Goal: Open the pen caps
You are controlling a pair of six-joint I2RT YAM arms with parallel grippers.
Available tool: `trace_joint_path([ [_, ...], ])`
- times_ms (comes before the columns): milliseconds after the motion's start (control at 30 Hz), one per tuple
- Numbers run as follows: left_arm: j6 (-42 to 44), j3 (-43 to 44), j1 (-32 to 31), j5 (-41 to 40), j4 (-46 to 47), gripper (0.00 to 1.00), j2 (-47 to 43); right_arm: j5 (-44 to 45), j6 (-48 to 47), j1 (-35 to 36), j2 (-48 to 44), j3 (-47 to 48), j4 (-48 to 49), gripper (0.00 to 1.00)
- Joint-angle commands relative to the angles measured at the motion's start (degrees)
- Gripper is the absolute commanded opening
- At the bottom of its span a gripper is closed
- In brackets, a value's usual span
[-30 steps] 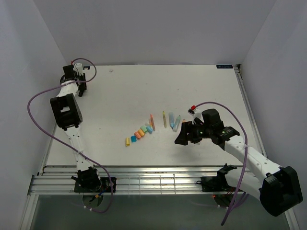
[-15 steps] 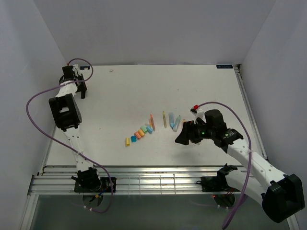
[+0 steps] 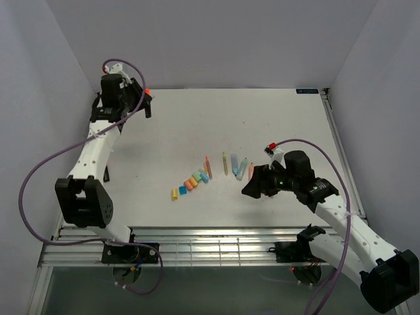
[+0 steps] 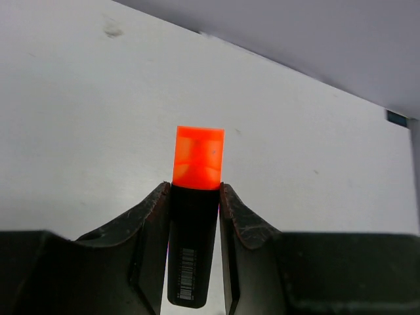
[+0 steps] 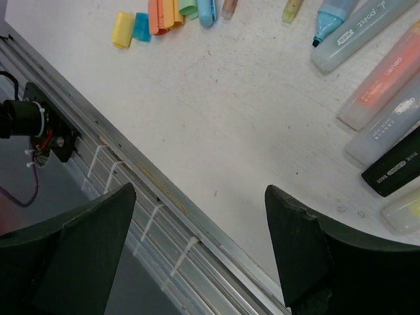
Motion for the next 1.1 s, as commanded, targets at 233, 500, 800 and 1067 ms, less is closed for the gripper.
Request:
trace_joint_path([
  [233, -25.25, -32.36, -34.08, -16.12, 7.58, 0.00, -27.10, -1.34, 5.25, 3.54, 1.31, 8.69, 6.22, 0.85],
  [500, -33.95, -32.04, -53.68, -30.10, 5.94, 0.00, -22.11, 10.96, 11.40, 14.09, 4.66, 11.25, 13.25, 0.83],
  [800, -41.34, -24.73, -62.92, -39.42, -1.54, 0.00, -15.06, 28.01, 13.78, 22.10, 6.51, 9.23, 15.63, 0.77],
  [1067, -45.04, -28.77, -64.24, -42.85, -1.19, 0.00, -20.16, 29.96, 17.29, 22.54, 5.55, 4.92, 16.24, 0.72],
])
